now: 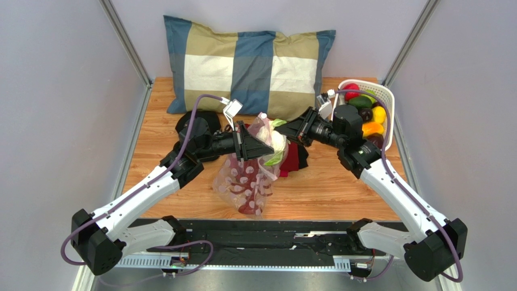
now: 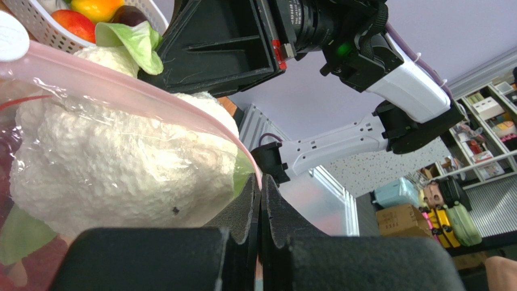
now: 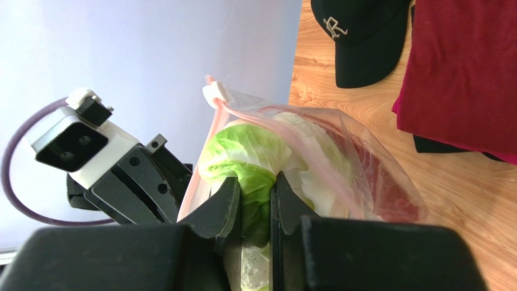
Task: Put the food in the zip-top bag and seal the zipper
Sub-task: Place the fake vegetable in the zipper food storage bag.
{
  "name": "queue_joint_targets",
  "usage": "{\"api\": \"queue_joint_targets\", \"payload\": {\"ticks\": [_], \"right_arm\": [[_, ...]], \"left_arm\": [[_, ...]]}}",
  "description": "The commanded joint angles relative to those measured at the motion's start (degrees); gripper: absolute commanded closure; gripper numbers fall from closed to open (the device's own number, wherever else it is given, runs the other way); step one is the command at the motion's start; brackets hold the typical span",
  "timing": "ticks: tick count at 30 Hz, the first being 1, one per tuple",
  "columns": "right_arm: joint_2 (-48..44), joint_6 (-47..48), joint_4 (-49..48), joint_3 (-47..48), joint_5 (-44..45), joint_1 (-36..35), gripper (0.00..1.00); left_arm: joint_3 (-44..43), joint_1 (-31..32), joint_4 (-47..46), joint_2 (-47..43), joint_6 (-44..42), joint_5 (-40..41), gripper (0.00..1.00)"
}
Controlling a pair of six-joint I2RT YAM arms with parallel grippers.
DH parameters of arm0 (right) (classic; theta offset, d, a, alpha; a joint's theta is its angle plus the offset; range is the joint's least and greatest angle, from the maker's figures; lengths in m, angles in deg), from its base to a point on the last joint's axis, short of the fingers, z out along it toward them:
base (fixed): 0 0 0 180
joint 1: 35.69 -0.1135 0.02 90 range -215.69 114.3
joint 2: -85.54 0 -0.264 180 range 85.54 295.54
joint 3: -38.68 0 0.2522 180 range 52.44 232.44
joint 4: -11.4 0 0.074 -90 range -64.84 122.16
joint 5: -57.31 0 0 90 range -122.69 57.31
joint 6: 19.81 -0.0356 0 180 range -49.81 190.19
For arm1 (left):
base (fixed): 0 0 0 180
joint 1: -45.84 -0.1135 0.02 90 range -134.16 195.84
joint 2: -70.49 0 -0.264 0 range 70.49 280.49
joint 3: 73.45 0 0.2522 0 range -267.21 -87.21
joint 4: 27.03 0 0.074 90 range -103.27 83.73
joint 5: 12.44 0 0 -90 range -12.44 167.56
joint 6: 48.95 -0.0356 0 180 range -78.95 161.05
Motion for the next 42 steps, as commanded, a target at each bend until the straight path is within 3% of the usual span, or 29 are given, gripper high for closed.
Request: {"api": "queue_joint_targets", "payload": {"ticks": [1,6,12,17,20,26,33,34,38,39,42], "right_arm": [[-1.37,-1.83,2.59,4.93,4.51,-1.45,1.0],[-2.86,3.28,3.57,0.45,17.95,-8.66,1.0],[-3.04,17.33,2.15,-0.61,21.14,-17.45,1.0],[-5.49,30.5,3.83,-1.75,8.32,-16.84,1.0],[-6.38,33.08,5.24,-2.8,-0.9,-15.88,1.0],[-4.18,27.2,-1.51,-6.75,-16.2,-15.7,1.0],[-2.42,32.12,5.41,-2.46,-28.59,-12.1,1.0],[-1.73,31.59,5.68,-2.02,-32.87,-11.22,1.0],[-1.37,25.45,1.48,-2.27,-36.43,-11.65,0.99],[-1.19,24.74,-0.8,-2.54,-36.43,-12.0,0.97],[-0.23,25.16,-0.49,-0.71,-38.1,-13.5,0.79]], "left_arm": [[0.39,0.53,-6.03,-1.64,2.23,-0.91,1.0],[-0.39,0.53,-8.67,0.2,5.58,-1.0,1.0],[-1.8,0.53,-9.73,1.0,6.11,-1.62,1.0],[-1.72,0.53,-8.15,-1.2,3.3,-2.14,1.0],[-1.02,0.53,-7.71,-2.25,2.33,-2.75,1.0],[-0.49,0.53,-10.52,-2.43,0.75,-5.38,1.0],[-0.05,0.53,-7.63,-4.72,-4.96,-6.45,1.0],[0.13,0.53,-7.45,-5.33,-5.92,-6.1,1.0],[0.57,0.53,-7.88,-5.69,-7.34,-6.98,1.0],[0.57,0.53,-8.32,-5.69,-7.78,-7.24,1.0],[0.3,0.71,-9.03,-5.51,-9.1,-9.17,1.0]]}}
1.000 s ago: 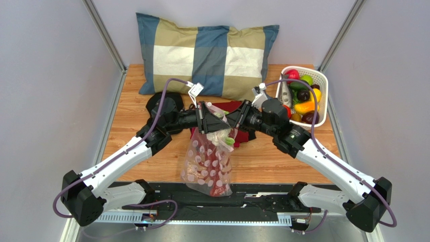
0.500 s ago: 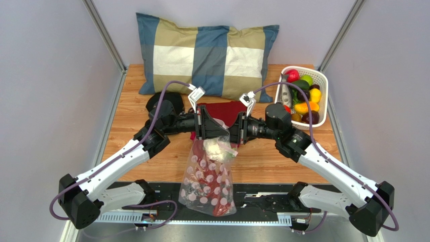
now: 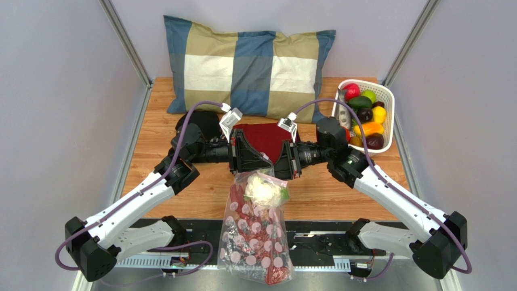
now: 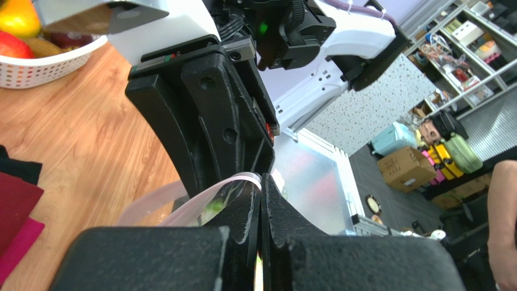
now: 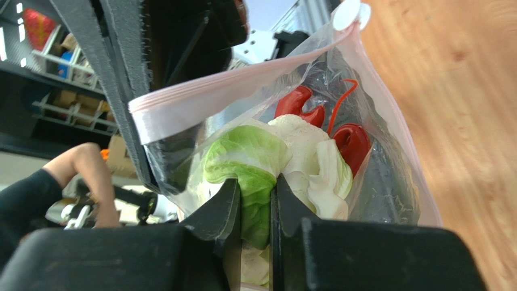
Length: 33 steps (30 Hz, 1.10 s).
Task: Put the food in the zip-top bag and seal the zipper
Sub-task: Place the fake vegetable in the zipper food storage bag.
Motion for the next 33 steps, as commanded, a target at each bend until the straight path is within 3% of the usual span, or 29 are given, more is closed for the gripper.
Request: {"api": "queue_joint_targets", "payload": {"ticks": [1,3,4,5,6,7,12,15,19,26,29,30,33], "right_arm": [[0.87,0.7,2.18,4.06,-8.95,-2.4,0.58],[1.3,11.06,13.12,7.22,-7.46,-2.05,0.41],[1.48,14.06,16.68,10.37,-4.93,-1.18,0.25],[1.66,18.53,21.67,11.97,-3.68,-0.73,0.19],[1.75,20.05,23.46,13.12,-2.71,0.75,0.13],[1.83,21.2,24.96,15.3,-2.09,1.38,0.0],[1.48,25.17,31.57,20.33,-0.94,10.05,0.05],[1.48,25.42,32.62,22.79,-1.21,13.85,0.15],[0.34,28.75,34.73,22.27,8.77,14.48,0.31],[-2.28,32.18,36.4,21.39,15.75,15.09,0.55],[-4.05,32.81,36.23,19.38,19.17,15.18,0.5],[-4.23,33.07,36.66,18.85,20.57,15.18,0.37],[-1.87,33.77,38.16,17.79,21.21,15.09,0.2]], "left_arm": [[-1.07,-0.36,-6.86,-1.38,-4.51,-1.13,1.0],[-1.07,-0.19,-6.78,-1.55,-5.03,-1.75,1.0],[-0.99,-0.1,-6.6,-1.73,-5.21,-2.19,1.0],[-0.9,-0.19,-6.51,-1.82,-5.21,-2.45,1.0],[-0.9,-0.01,-6.51,-1.91,-5.3,-2.63,1.0],[-0.81,-0.01,-6.51,-1.99,-5.3,-2.98,1.0],[-0.72,-0.01,-5.9,-2.61,-5.65,-3.33,1.0],[-0.72,-0.01,-4.4,-3.22,-7.23,-2.72,1.0],[-0.28,-0.01,-4.4,-3.49,-7.76,-2.45,1.0],[0.16,-0.01,-3.61,-3.58,-8.81,-0.96,1.0],[0.77,-0.01,-4.58,-3.75,-8.47,-1.22,1.0],[0.77,-0.01,-4.75,-3.67,-7.94,-1.31,1.0],[0.86,-0.01,-4.41,-4.02,-7.85,-1.49,1.0]]}}
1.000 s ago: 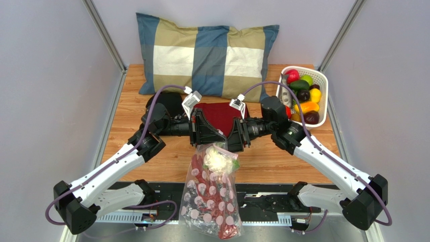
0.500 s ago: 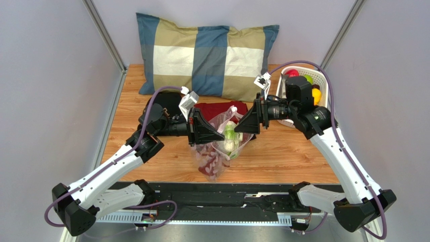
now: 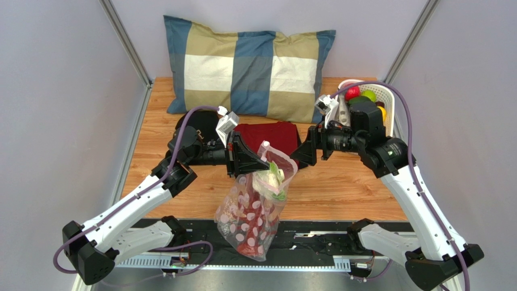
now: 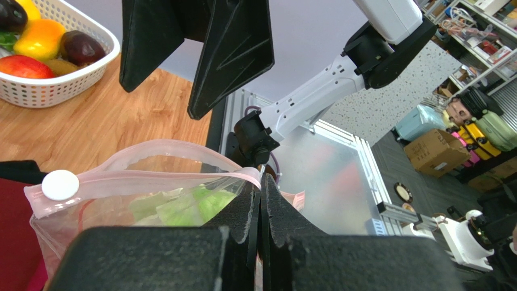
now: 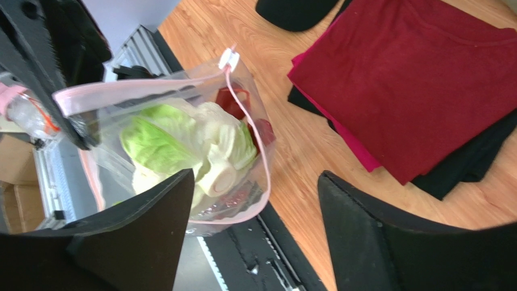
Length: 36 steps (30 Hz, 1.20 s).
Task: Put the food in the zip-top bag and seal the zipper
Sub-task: Place the fake vegetable in the zipper food storage bag, then adjust the zipper food storage bag at the center of the board.
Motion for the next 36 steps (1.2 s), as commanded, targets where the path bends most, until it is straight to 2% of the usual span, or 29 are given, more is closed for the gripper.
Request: {"api": "queue_joint_targets", "payload": {"ticks": [1,5,7,8,9,10,11,12,14,16,18,19,21,25,29,30,32,36], "right_arm": [[2.16,2.37,1.4,-1.29,3.17,0.16,0.2],[5.77,-0.96,-3.07,-1.65,-2.45,0.16,0.21],[8.13,-1.85,-3.61,-1.47,-4.74,-0.1,0.3],[8.93,-1.85,-3.27,-1.3,-4.57,-0.19,0.38],[9.46,-1.76,-2.91,-1.3,-5.44,-0.19,0.73],[10.34,-1.59,-1.69,-1.12,-6.4,-0.27,0.93],[10.26,-1.59,-0.55,0.62,-7.28,-0.1,1.0],[9.65,-1.85,0.07,1.51,-9.9,-0.19,1.0],[4.93,-8.15,-3.68,3.53,-11.94,-0.19,1.0],[1.05,-11.16,-9.38,3.98,-7.93,-2.55,1.0],[-0.91,-8.11,-6.88,3.54,-3.71,-6.14,1.0],[-0.38,-7.05,-3.04,3.54,-3.08,-6.95,1.0],[1.11,-7.39,-1.25,2.15,-2.11,-8.01,1.0],[1.38,-6.87,-2.99,0.64,-0.27,-9.41,1.0],[4.01,-7.83,-2.65,6.96,-0.79,-11.52,1.0],[4.28,-4.43,-2.21,7.49,1.56,-12.22,1.0],[5.59,-1.6,1.03,6.62,5.6,-12.41,1.0],[5.25,-2.81,-0.44,5.65,2.38,-12.4,1.0]], "left_arm": [[-0.45,-0.1,-4.88,-1.94,-0.83,-0.35,1.0],[-0.36,-0.01,-4.53,-1.94,-0.31,-0.79,1.0],[-0.54,-0.01,-4.01,-2.03,-0.48,-0.7,1.0],[-0.45,-0.1,-3.75,-2.29,-0.57,-0.7,1.0],[-0.45,-0.1,-3.31,-2.38,-0.66,-0.09,1.0],[-0.54,-0.1,-1.39,-2.55,-1.27,0.52,1.0],[-0.71,-0.01,0.72,-2.99,-1.79,1.66,1.0],[-2.02,-0.18,4.05,-3.34,-2.76,5.5,1.0],[-3.52,-0.36,15.12,-4.57,-7.92,9.21,1.0],[-5.45,-0.36,23.72,-5.63,-11.8,17.37,1.0],[-6.25,-0.36,27.18,-6.6,-15.94,23.87,1.0],[-6.51,-0.27,29.46,-6.77,-16.99,24.69,0.99],[-8.0,-0.36,32.54,-5.72,-19.46,25.92,1.0],[-10.64,-0.27,36.95,-3.44,-18.94,22.07,1.0],[-12.84,-0.27,33.0,-3.0,-16.57,14.16,1.0],[-13.02,-0.1,31.17,-2.82,-15.87,12.15,1.0],[-13.11,0.08,30.8,-1.95,-14.63,12.39,1.0],[-15.73,0.08,34.13,0.08,-15.6,13.8,1.0]]}}
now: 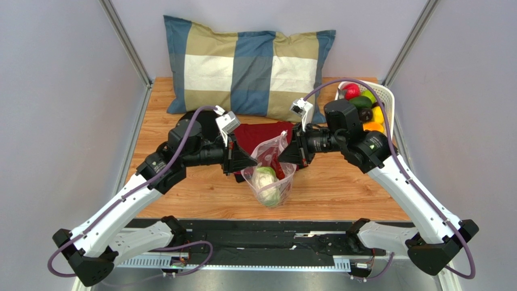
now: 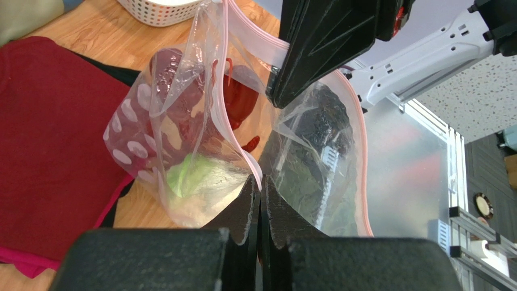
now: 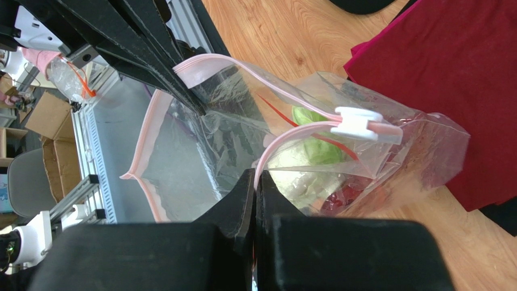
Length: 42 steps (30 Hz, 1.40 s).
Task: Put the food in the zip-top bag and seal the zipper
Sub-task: Adjust the zipper food storage bag at the center of the board, then pick up the fake fruit from the bin.
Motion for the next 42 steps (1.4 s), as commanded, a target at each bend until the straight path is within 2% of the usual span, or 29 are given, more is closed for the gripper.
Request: {"api": "queue_joint_targets", "payload": {"ticks": [1,4,7,9,10,11,12,14,15,19,23,26,34,38,42], "right_arm": [[-1.07,1.09,-0.82,1.65,0.19,-0.34,1.0],[-0.9,3.45,1.63,2.79,3.96,0.27,1.0],[-0.19,6.27,4.79,2.44,6.52,3.78,1.0],[0.42,7.68,6.37,0.61,6.26,7.47,0.85],[0.51,8.03,6.64,-0.01,5.82,8.7,0.74],[0.86,8.73,6.73,-0.37,4.86,11.5,0.48],[1.12,8.92,6.82,-0.46,3.63,13.09,0.35],[1.82,9.88,6.65,1.29,0.13,18.61,0.14],[2.52,10.14,6.13,2.52,-1.03,20.73,0.11],[6.04,15.32,4.98,8.75,-3.33,31.37,0.09],[12.27,22.44,3.58,11.22,2.1,42.61,0.09],[18.34,25.17,1.82,13.24,5.18,47.02,0.12],[31.08,30.09,-5.13,17.73,19.42,48.88,0.15],[36.62,31.41,-6.53,20.28,26.45,49.32,0.12],[42.07,32.38,-7.33,23.18,29.81,49.32,0.11]], "left_arm": [[-5.14,0.19,-0.81,1.18,0.2,-1.15,1.0],[-4.97,0.19,-3.18,-1.01,1.34,-0.01,1.0],[-5.05,0.19,-2.14,-1.12,2.66,3.15,1.0],[-5.67,0.19,0.93,-0.15,3.54,6.31,1.0],[-5.85,0.19,1.73,0.99,3.8,7.02,1.0],[-5.76,0.19,2.26,1.43,4.24,7.63,1.0],[-5.5,0.27,1.66,1.7,5.12,7.64,1.0],[-4.54,0.19,0.08,1.88,5.91,8.08,1.0],[-4.35,0.19,-1.15,2.14,6.44,8.51,1.0],[-6.46,0.28,-0.81,5.38,5.92,8.61,1.0],[-8.57,0.19,-0.72,7.5,6.18,8.08,1.0],[-8.14,0.19,-1.25,7.77,6.53,7.82,1.0],[-7.25,0.19,-1.51,7.59,6.36,7.82,1.0],[-7.08,0.19,-1.78,7.85,6.09,7.73,1.0],[-6.9,0.19,-1.95,8.03,5.92,7.46,1.0]]}}
